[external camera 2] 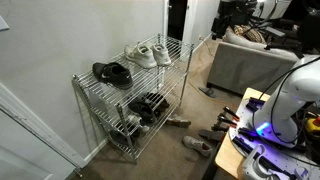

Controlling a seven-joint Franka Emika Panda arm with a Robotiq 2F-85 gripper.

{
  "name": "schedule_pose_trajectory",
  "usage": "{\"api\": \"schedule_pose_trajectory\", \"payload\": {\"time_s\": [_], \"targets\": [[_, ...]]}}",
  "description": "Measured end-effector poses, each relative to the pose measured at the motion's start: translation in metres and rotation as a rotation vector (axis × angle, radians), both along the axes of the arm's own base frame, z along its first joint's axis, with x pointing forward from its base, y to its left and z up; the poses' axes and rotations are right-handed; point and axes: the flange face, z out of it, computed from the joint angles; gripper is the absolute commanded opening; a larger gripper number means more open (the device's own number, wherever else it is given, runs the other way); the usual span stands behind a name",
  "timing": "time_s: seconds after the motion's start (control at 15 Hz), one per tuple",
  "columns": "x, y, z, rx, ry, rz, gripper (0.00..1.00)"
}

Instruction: Remove the black shoe from the middle rack and put it on the right side of the black shoe on the top rack

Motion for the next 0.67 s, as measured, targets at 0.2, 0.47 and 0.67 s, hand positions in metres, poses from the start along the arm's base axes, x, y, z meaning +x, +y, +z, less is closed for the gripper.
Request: {"api": "schedule_pose_trajectory", "payload": {"time_s": [0.2,0.47,0.67], "targets": [[0.000,0.000,0.000,0.000,0.000,0.000,1.00],[0.000,0.000,0.000,0.000,0.000,0.000,1.00],[0.003,0.008,-0.010,-0.008,0.004,0.007,1.00]]}}
